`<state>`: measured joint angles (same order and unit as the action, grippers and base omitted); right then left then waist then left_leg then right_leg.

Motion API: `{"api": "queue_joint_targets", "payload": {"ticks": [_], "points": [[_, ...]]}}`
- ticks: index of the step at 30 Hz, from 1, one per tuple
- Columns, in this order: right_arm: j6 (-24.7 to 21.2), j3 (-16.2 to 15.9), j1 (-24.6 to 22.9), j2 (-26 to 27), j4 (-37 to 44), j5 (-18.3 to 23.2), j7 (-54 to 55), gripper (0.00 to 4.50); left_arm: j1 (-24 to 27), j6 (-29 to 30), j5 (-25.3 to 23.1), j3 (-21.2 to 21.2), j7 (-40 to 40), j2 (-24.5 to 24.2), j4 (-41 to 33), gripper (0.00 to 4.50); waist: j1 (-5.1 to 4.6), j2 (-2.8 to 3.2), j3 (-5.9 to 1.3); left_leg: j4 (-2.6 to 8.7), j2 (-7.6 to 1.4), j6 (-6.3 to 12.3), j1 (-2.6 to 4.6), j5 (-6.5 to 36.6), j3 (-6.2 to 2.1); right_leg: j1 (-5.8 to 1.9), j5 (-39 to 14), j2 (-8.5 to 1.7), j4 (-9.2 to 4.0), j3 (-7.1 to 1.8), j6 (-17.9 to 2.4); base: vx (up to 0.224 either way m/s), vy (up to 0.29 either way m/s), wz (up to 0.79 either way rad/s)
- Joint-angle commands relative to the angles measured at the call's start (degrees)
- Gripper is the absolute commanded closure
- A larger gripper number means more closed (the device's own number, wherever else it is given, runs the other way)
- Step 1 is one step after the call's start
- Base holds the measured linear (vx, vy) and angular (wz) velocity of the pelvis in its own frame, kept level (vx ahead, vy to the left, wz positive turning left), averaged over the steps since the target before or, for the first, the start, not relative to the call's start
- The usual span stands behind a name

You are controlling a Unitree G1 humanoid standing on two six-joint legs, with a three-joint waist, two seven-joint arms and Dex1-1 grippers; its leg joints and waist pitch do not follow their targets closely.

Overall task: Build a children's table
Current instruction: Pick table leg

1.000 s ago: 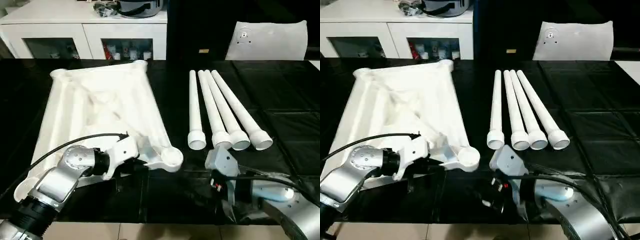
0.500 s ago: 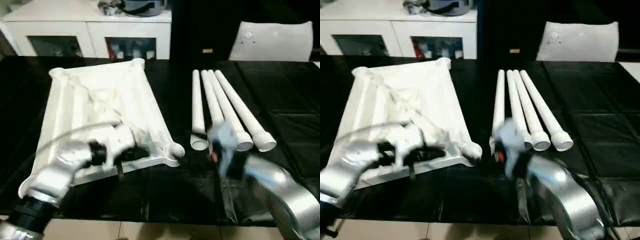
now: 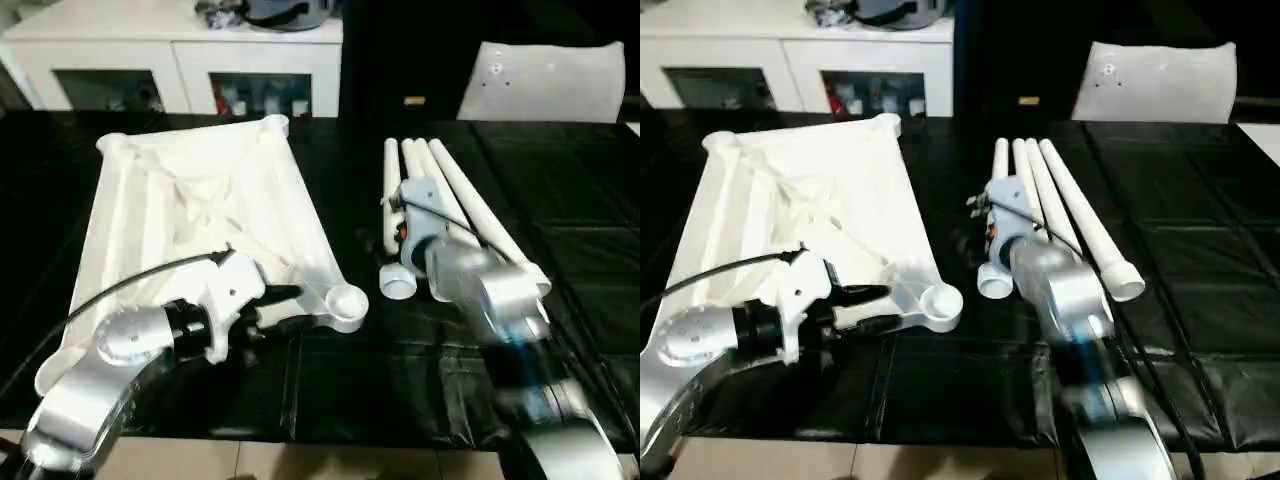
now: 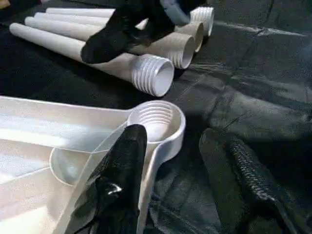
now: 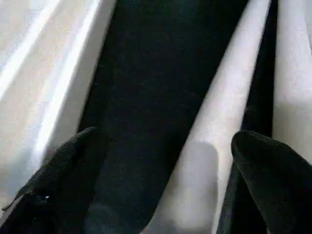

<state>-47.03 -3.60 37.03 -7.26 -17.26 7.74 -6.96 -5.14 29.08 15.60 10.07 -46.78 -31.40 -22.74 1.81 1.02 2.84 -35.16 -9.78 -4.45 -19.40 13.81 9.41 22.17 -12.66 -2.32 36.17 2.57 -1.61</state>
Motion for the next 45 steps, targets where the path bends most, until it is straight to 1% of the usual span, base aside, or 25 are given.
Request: {"api": "queue_joint_targets", "payload": {"ticks": [1, 2, 4, 6, 7, 8, 12, 14, 16, 17, 18, 21, 23, 24, 26, 28, 29, 30, 31, 33, 37, 41, 42, 44, 45], "points": [[1.29, 1.48, 2.11, 0.03, -4.29, -0.8, 1.39, 0.0, 0.33, 2.18, 0.1, 0.0, 1.21, -0.45, -2.04, 2.43, -0.06, -0.06, -2.89, 4.24, -2.61, -1.3, -0.53, 1.36, -0.62, -2.96, -3.84, -4.9, -3.81, -3.48, -11.8, 0.0, 0.0, 0.0], [2.55, 1.71, 3.94, -0.01, -8.06, -0.93, 2.01, 0.0, 0.57, 3.11, -0.18, 0.12, 1.79, -0.4, -2.93, 2.43, -0.09, -0.05, -2.97, 4.22, -2.66, -1.52, -0.39, 1.38, -0.61, -2.86, -3.74, -4.91, -3.65, -3.45, -11.78, 0.0, 0.0, 0.0], [3.68, 2.34, 5.56, 0.24, -11.8, -0.55, 2.36, 0.0, 0.75, 3.76, -0.19, 0.36, 1.97, -0.5, -3.57, 2.43, -0.07, -0.07, -3.03, 4.08, -2.56, -1.64, -0.46, 1.06, -0.53, -2.88, -3.0, -4.93, -3.56, -3.43, -11.95, 0.0, 0.0, 0.0], [4.49, 3.71, 7.89, 1.04, -18.08, 0.22, 2.67, 0.0, 0.66, 4.7, -0.19, 0.61, 2.3, -0.64, -4.36, 2.43, -0.11, -0.17, -3.14, 3.97, -2.51, -1.2, -0.62, -0.32, -0.52, -3.0, 0.27, -4.81, -3.16, -3.39, -12.36, 0.0, 0.0, 0.0], [4.76, 4.03, 8.41, 1.23, -19.72, 0.27, 2.8, 0.0, 0.6, 5.03, -0.1, 0.64, 2.44, -0.61, -4.51, 2.43, -0.13, -0.2, -3.15, 3.96, -2.53, -1.05, -0.61, -0.2, -0.5, -2.98, 0.53, -4.86, -3.16, -3.39, -12.66, 0.0, 0.0, 0.0], [5.42, 5.92, 9.37, 1.98, -22.55, 0.91, 3.67, 0.0, 0.43, 5.77, 0.1, 0.78, 2.78, -0.66, -4.97, 2.43, -0.06, -0.3, -3.22, 3.88, -2.47, -0.74, -0.73, -0.72, -0.47, -3.14, 1.46, -4.84, -3.08, -3.4, -13.05, 0.0, 0.0, 0.0], [6.81, 8.73, 11.02, 2.98, -26.74, 2.24, 4.9, 0.0, 0.22, 6.81, 0.14, 1.01, 2.95, -0.96, -5.7, 2.43, 0.02, -0.27, -3.57, 3.57, -2.4, 0.76, -0.93, -3.46, -0.41, -3.19, 5.59, -4.74, -2.58, -3.26, -13.71, 0.0, 0.0, 0.0], [7.21, 9.71, 12.29, 3.27, -29.44, 2.83, 4.93, 0.3, 0.14, 7.42, 0.25, 1.03, 3.06, -0.96, -6.08, 2.38, 0.1, -0.29, -3.58, 3.5, -2.41, 1.22, -1.09, -4.2, -0.37, -3.13, 6.86, -4.71, -2.51, -3.21, -13.7, 0.0, 0.0, 0.0], [7.52, 10.74, 13.4, 3.65, -31.96, 3.42, 4.88, 0.41, 0.1, 7.93, 0.51, 1.0, 3.23, -0.72, -6.37, 2.38, -0.05, -0.4, -3.45, 3.53, -2.37, 1.26, -1.08, -2.33, -0.27, -3.05, 4.64, -4.71, -2.69, -3.2, -14.07, 0.0, 0.0, 0.0], [7.34, 11.19, 13.74, 3.75, -32.77, 3.81, 4.55, 0.63, 0.03, 7.99, 0.52, 1.07, 3.28, -0.68, -6.41, 2.38, 0.03, -0.42, -3.35, 3.56, -2.45, 1.13, -1.06, -1.36, -0.23, -3.01, 3.0, -4.81, -2.85, -3.25, -13.89, 0.0, 0.0, 0.0], [7.18, 11.52, 14.02, 3.81, -33.43, 4.09, 4.29, 0.63, -0.03, 8.04, 0.52, 1.12, 3.32, -0.65, -6.44, 2.38, 0.04, -0.41, -3.25, 3.59, -2.49, 0.87, -0.94, -0.25, -0.2, -2.87, 1.05, -4.77, -3.01, -3.24, -13.68, 0.0, 0.0, 0.0], [6.76, 12.46, 14.82, 3.79, -35.09, 4.37, 4.49, 0.85, -0.23, 8.42, 0.74, 1.1, 3.45, -0.4, -6.63, 2.38, 0.06, -0.5, -3.11, 3.63, -2.5, 0.2, -0.91, 1.04, -0.18, -2.73, -1.99, -4.75, -3.25, -3.27, -13.01, 0.0, 0.0, 0.0], [6.54, 14.68, 15.32, 3.79, -35.84, 6.23, 4.63, 1.08, -0.35, 8.58, 0.91, 0.94, 3.64, -0.24, -6.74, 2.38, 0.1, -0.47, -3.13, 3.65, -2.49, -0.11, -0.88, 1.45, -0.2, -2.71, -2.86, -4.74, -3.27, -3.27, -12.54, 0.0, 0.0, 0.0], [6.54, 14.68, 15.32, 3.79, -35.84, 6.23, 4.63, 1.17, -0.35, 8.58, 0.91, 0.94, 3.64, -0.24, -6.74, 2.38, 0.06, -0.42, -3.14, 3.65, -2.5, -0.28, -0.8, 2.04, -0.22, -2.6, -3.51, -4.71, -3.31, -3.22, -12.35, 0.0, 0.0, 0.0], [7.06, 15.99, 16.26, 3.49, -37.72, 6.96, 4.43, 1.28, -0.49, 8.7, 0.86, 1.03, 3.7, -0.33, -6.78, 2.38, 0.06, -0.4, -3.1, 3.69, -2.45, -0.46, -0.89, 2.69, -0.27, -2.6, -4.55, -4.71, -3.39, -3.2, -12.06, 0.0, 0.0, 0.0], [7.17, 16.14, 16.48, 3.29, -38.24, 7.04, 4.12, 1.38, -0.58, 8.72, 0.84, 1.09, 3.69, -0.38, -6.76, 2.38, -0.02, -0.42, -3.07, 3.67, -2.35, -0.55, -1.05, 3.03, -0.28, -2.6, -5.42, -4.72, -3.5, -3.2, -11.95, 0.0, 0.0, 0.0], [7.52, 16.03, 16.55, 3.06, -38.6, 6.82, 3.94, 1.57, -0.68, 8.84, 0.98, 1.13, 3.77, -0.4, -6.86, 2.38, 0.01, -0.47, -3.06, 3.63, -2.31, -0.52, -1.06, 3.13, -0.26, -2.57, -5.85, -4.7, -3.59, -3.2, -11.73, 0.0, 0.0, 0.0], [7.76, 15.92, 16.56, 2.94, -38.75, 6.62, 3.88, 1.57, -0.73, 8.92, 1.09, 1.15, 3.84, -0.4, -6.94, 2.38, -0.01, -0.5, -3.06, 3.63, -2.34, -0.51, -1.03, 3.28, -0.28, -2.52, -6.14, -4.69, -3.59, -3.18, -11.66, 0.0, 0.0, 0.0], [8.05, 15.69, 16.42, 2.73, -38.83, 6.36, 3.61, 1.73, -0.84, 8.92, 1.07, 1.19, 3.93, -0.38, -6.94, 2.38, 0.06, -0.48, -3.02, 3.6, -2.29, -0.49, -1.01, 3.51, -0.23, -2.46, -6.71, -4.69, -3.7, -3.21, -11.51, 0.0, 0.0, 0.0], [10.11, 15.81, 15.61, 2.47, -38.43, 5.99, 3.28, 1.82, -1.09, 8.94, 1.07, 1.27, 3.97, -0.22, -6.77, 2.38, 0.04, -0.39, -3.04, 3.6, -2.31, -0.58, -1.07, 3.68, -0.27, -2.4, -7.38, -4.66, -3.75, -3.15, -11.26, 0.0, 0.0, 0.0], [9.96, 16.88, 15.46, 2.3, -38.69, 6.75, 2.75, 2.28, -1.45, 8.78, 0.98, 1.37, 4.0, -0.02, -6.38, 2.38, -0.09, -0.26, -3.17, 3.56, -2.29, -0.48, -1.11, 3.04, -0.29, -2.45, -5.62, -4.48, -3.56, -3.09, -11.52, 0.0, 0.0, 0.0], [10.92, 17.16, 15.34, 2.41, -38.66, 6.92, 2.62, 2.46, -1.57, 7.93, 0.33, 1.66, 4.26, 0.13, -5.79, 2.38, -0.03, -0.34, -3.22, 3.52, -2.3, -0.12, -1.19, 2.53, -0.31, -2.54, -4.78, -4.56, -3.49, -3.06, -11.93, 0.0, 0.0, 0.0], [16.13, 15.54, 14.17, 2.54, -37.47, 5.38, 1.66, 2.51, -1.68, 6.7, -0.86, 1.65, 5.27, 0.38, -5.48, 2.38, -0.01, -0.32, -3.17, 3.5, -2.37, -0.08, -1.2, 2.97, -0.28, -2.42, -5.42, -4.65, -3.63, -3.04, -11.97, 0.0, 0.0, 0.0], [16.34, 14.95, 14.01, 2.45, -37.19, 5.13, 0.65, 2.57, -1.83, 5.42, -1.89, 1.53, 6.26, 0.75, -5.22, 2.38, 0.0, -0.34, -3.15, 3.5, -2.39, -0.03, -1.18, 3.43, -0.28, -2.48, -6.21, -4.72, -3.76, -3.07, -11.9, 0.0, 0.0, 0.0], [15.83, 14.96, 14.14, 2.43, -37.28, 5.26, 0.36, 2.62, -1.94, 4.82, -2.34, 1.38, 6.75, 0.93, -4.96, 2.38, -0.06, -0.22, -3.15, 3.55, -2.37, 0.01, -1.2, 3.47, -0.36, -2.51, -6.56, -4.6, -3.72, -3.03, -11.93, 0.0, 0.0, 0.0]]}}
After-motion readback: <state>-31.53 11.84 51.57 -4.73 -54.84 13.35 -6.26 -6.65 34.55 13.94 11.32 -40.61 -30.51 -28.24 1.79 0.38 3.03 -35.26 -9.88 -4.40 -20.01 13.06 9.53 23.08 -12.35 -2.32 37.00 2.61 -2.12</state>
